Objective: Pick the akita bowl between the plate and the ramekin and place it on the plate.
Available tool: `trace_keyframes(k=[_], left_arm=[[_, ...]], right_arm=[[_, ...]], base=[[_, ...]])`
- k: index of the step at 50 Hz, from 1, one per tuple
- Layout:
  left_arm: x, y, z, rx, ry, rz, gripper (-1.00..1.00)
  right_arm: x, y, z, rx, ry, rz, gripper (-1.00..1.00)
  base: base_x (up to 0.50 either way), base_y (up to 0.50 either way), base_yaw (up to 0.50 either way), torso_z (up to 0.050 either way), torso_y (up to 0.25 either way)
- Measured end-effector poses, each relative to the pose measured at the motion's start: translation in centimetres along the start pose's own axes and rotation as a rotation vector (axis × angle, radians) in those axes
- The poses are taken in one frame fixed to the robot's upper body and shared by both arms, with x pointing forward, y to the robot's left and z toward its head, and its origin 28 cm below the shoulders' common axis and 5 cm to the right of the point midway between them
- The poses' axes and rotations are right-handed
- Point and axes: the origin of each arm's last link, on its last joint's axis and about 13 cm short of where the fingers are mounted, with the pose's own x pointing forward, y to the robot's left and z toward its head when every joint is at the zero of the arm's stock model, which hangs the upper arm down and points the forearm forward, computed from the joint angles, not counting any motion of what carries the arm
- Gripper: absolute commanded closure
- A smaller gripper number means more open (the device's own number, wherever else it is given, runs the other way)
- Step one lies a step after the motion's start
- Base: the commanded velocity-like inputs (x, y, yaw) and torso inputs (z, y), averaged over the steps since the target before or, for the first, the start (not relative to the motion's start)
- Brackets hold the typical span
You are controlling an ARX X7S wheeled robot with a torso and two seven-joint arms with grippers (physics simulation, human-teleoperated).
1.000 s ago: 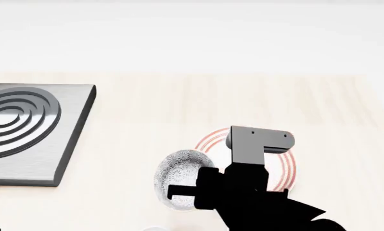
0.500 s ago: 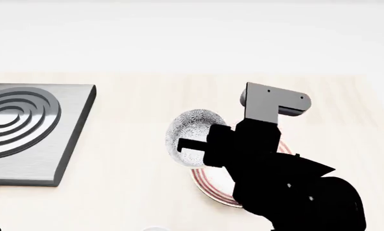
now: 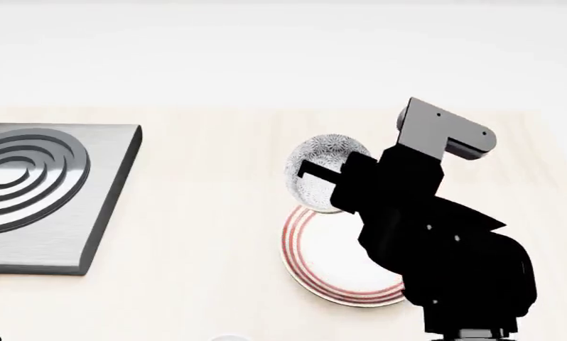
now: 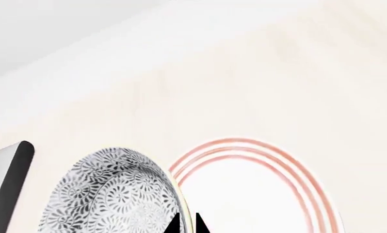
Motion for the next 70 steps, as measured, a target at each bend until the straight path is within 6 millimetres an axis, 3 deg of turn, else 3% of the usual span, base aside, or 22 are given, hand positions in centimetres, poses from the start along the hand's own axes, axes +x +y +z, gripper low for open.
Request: trace_keyframes(k=[26,70], left_arm=[[0.1,0.0,-0.1,0.001,0.0,0.003,-1.0],[0.1,0.0,0.0,0.003,-0.001,0.006,-1.0]], right_arm=[[3.3,-0.7,0.4,0.152,0.054,-0.101,1.0],[4.0,-1.5,-1.2,0.284,0.147,-0.211,1.0]], base=[[0.0,0.0,0.0,0.0,0.0],[0.0,0.0,0.0,0.0,0.0]])
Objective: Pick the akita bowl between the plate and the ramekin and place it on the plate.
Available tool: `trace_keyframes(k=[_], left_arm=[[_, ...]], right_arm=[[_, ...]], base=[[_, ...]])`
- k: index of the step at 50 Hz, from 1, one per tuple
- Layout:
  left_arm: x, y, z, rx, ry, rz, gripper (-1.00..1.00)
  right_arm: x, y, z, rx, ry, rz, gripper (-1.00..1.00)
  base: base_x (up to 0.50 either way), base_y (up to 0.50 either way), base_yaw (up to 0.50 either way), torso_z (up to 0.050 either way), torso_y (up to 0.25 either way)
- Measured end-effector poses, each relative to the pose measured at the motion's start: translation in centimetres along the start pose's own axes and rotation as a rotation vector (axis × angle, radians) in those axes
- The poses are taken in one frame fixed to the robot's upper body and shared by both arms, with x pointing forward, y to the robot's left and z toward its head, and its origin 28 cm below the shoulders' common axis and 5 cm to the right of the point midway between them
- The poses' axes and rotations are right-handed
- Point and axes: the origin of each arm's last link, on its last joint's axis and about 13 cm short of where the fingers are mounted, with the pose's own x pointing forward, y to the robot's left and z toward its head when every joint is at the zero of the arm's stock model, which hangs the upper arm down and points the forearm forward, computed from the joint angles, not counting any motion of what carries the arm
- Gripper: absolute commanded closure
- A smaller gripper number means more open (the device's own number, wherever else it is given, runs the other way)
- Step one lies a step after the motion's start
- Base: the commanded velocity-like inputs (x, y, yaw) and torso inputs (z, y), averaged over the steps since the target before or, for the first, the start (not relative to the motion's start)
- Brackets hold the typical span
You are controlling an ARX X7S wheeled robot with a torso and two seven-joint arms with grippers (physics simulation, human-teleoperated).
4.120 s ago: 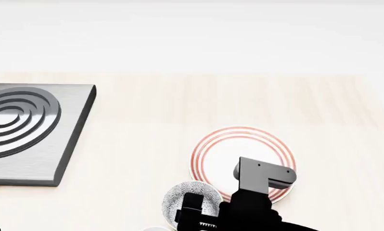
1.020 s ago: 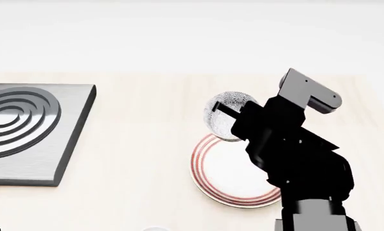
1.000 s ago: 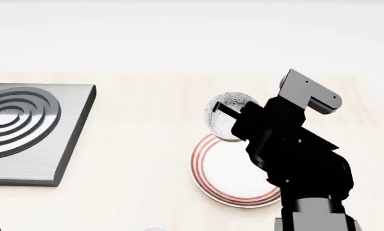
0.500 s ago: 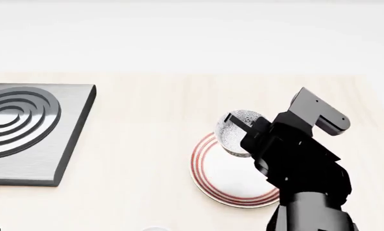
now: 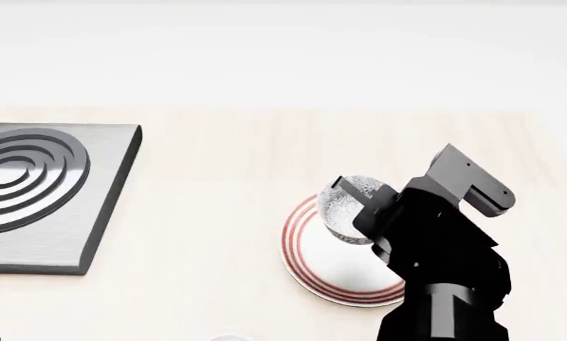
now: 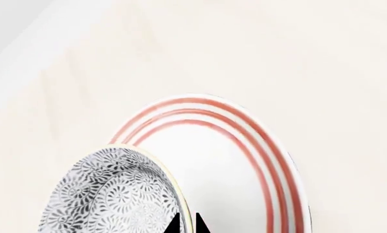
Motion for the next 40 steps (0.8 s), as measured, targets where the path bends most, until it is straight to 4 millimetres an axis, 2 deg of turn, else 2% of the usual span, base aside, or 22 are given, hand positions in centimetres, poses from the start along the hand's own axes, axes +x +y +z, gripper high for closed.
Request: trace_keyframes(k=[40], left_arm=[[0.0,0.0,0.0,-0.002,0.0,0.0,-1.0]], right_arm=[[0.7,-0.1,-1.8,0.031,0.032,-0.071,1.0]], base=[[0.0,0.0,0.0,0.0,0.0]])
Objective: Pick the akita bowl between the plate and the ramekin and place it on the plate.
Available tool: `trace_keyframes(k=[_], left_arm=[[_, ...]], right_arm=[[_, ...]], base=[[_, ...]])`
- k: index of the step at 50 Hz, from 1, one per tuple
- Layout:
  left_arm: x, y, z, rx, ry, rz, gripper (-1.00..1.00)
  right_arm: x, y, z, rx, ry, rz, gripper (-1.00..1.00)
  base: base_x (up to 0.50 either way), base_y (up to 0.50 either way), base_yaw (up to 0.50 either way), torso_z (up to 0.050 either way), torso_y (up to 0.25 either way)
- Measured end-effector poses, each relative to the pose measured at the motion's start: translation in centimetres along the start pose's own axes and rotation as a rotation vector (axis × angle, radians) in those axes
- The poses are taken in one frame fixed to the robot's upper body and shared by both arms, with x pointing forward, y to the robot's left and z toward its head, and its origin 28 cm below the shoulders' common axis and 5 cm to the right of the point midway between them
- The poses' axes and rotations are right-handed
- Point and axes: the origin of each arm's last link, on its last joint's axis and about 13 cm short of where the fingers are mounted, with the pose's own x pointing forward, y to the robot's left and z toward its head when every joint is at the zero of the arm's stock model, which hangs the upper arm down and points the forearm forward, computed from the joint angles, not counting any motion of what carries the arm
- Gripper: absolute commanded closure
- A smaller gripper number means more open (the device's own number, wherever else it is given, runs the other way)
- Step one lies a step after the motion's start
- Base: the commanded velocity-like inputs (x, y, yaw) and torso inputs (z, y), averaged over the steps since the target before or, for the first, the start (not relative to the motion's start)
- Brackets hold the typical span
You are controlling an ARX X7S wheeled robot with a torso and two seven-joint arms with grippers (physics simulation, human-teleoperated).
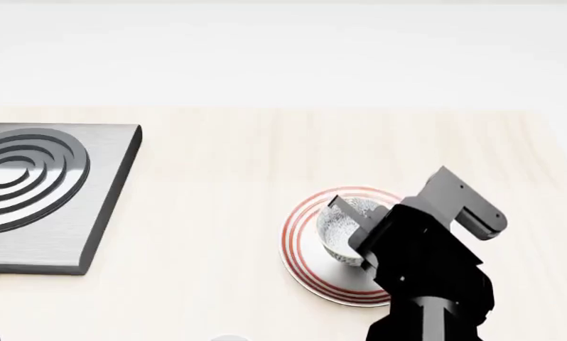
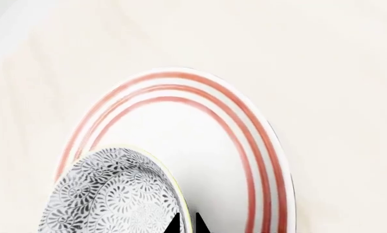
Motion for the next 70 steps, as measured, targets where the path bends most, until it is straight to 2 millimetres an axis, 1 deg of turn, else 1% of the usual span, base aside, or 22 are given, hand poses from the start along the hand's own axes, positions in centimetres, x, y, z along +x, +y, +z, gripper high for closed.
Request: trace_keyframes(k=[15,16,35,51,58,63,70], left_arm=[[0.0,0.0,0.0,0.0,-0.001,0.001,-1.0],[0.0,0.0,0.0,0.0,-0.001,0.001,-1.0],[-0.1,0.0,0.0,0.002,-0.003,0.002,-1.0],[-0.1,0.0,0.0,0.003,-0.004,0.001,-1.0],[-0.1,0.0,0.0,0.003,-0.005,0.001,-1.0],[-0.1,0.0,0.0,0.004,-0.005,0.001,-1.0],[0.0,0.0,0.0,0.004,-0.005,0.001,-1.0]], right_arm=[[0.3,-0.4,-0.4,0.005,0.006,-0.005,1.0],[0.3,-0.4,-0.4,0.006,0.006,-0.004,-1.0],[0.3,-0.5,-0.2,0.003,-0.005,0.033,-1.0],[0.0,-0.3,1.0,-0.077,-0.084,0.044,-1.0],[-0.4,-0.2,1.7,-0.111,-0.129,0.054,-1.0],[-0.7,-0.6,2.2,-0.123,-0.165,0.049,-1.0],[-1.8,-0.9,2.5,-0.143,-0.216,0.065,-1.0]], base=[[0.0,0.0,0.0,0.0,0.001],[0.0,0.0,0.0,0.0,0.0],[0.0,0.0,0.0,0.0,0.0],[0.0,0.0,0.0,0.0,0.0],[0.0,0.0,0.0,0.0,0.0],[0.0,0.0,0.0,0.0,0.0],[0.0,0.0,0.0,0.0,0.0]])
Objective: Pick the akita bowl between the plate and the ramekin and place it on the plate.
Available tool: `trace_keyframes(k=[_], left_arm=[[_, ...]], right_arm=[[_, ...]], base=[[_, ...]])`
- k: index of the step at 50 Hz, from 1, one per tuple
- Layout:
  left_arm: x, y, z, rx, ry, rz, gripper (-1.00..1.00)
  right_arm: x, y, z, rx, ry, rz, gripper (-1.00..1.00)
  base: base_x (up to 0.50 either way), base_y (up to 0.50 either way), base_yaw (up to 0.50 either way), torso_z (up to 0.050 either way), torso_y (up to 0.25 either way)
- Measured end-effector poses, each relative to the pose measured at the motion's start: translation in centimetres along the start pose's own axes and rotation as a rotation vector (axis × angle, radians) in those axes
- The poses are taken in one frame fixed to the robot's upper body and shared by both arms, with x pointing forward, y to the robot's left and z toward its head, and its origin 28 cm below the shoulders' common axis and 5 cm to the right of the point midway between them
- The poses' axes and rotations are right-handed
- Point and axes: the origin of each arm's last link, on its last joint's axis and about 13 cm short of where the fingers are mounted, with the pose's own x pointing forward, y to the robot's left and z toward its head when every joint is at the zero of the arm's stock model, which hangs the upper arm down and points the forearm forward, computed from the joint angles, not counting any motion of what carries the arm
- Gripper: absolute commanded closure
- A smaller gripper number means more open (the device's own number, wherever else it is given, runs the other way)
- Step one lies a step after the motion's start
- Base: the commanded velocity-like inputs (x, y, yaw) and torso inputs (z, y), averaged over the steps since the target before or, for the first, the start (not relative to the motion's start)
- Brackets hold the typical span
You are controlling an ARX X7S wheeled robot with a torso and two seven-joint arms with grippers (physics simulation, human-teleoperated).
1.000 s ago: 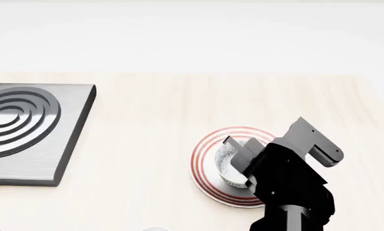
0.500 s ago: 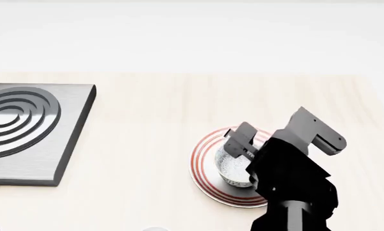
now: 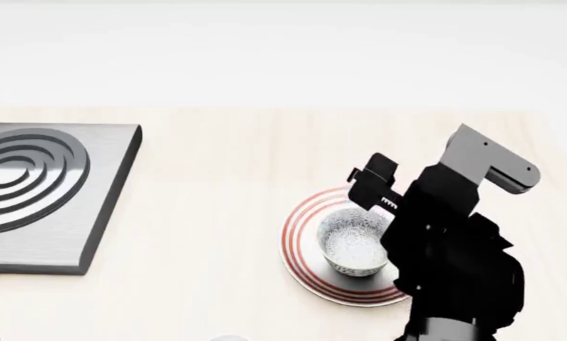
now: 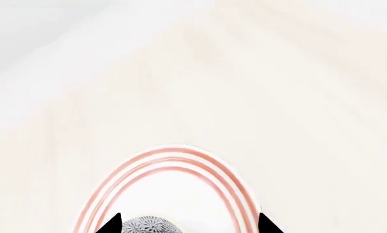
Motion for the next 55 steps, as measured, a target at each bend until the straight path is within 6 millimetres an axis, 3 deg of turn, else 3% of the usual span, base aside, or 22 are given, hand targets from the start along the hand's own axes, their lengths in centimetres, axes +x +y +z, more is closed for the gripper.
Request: trace_keyframes(k=[23,41,55], left_arm=[[0.0,0.0,0.0,0.0,-0.002,-0.002,-1.0],[-0.2,0.0,0.1,-0.005,-0.005,-0.006,-1.0],[-0.1,0.1,0.2,-0.015,-0.002,-0.014,-1.0]], right_arm=[[-5.3,-0.7,-1.7,-0.105,-0.175,0.127,-1.0],[-9.1,-2.8,-5.8,-0.195,-0.313,0.167,-1.0],[-10.0,-4.1,-9.1,-0.267,-0.449,0.113,-1.0]], base=[[0.0,0.0,0.0,0.0,0.0],[0.0,0.0,0.0,0.0,0.0],[0.0,0.0,0.0,0.0,0.0]])
